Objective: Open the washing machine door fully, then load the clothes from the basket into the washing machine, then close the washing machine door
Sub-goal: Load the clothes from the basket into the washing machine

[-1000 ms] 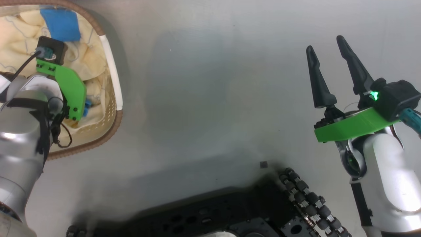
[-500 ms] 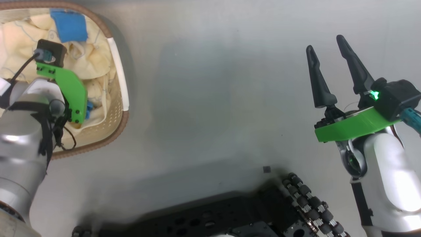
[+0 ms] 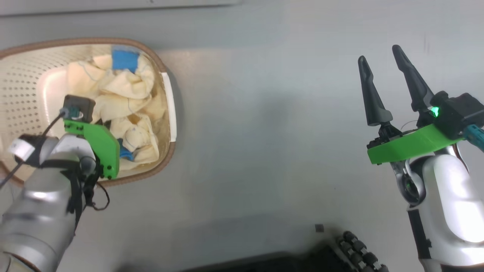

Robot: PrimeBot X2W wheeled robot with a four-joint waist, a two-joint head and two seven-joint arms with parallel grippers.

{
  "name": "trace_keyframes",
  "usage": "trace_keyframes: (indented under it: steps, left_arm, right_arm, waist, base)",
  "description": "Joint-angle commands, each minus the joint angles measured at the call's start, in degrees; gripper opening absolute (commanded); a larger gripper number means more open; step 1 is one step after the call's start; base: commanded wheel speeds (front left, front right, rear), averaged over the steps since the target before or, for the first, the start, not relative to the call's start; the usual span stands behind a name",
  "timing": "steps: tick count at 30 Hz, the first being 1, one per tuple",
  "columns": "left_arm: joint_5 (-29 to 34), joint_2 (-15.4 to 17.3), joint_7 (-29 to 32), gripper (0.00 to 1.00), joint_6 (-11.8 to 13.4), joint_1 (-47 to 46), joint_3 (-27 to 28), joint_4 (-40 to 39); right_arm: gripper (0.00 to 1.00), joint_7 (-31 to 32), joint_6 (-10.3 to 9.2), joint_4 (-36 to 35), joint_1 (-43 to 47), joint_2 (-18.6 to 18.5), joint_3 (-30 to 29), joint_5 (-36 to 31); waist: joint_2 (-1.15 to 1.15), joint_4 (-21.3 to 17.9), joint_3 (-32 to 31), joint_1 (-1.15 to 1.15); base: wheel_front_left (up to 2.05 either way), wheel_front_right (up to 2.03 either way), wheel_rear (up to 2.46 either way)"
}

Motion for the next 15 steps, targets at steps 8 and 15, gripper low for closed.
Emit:
trace_keyframes:
  steps: [8, 15]
  left_arm:
    - [-2.3, 1.0, -8.2, 0.0, 0.0, 5.2, 1.6, -0.8]
    - [-2.3, 1.3, -11.9, 0.0, 1.2, 8.3, 3.0, -2.5]
  right_arm:
    - [1.0, -0.4, 0.2, 0.4, 4.5, -0.1, -0.4, 1.0]
    - [1.0, -0.4, 0.2, 1.3, 6.9, -0.5, -1.3, 1.8]
  waist:
    - [0.0, 3.4, -12.0, 0.0]
    - [0.0, 4.7, -18.9, 0.0]
  base:
    - [0.0, 0.0, 0.0]
    - [0.0, 0.0, 0.0]
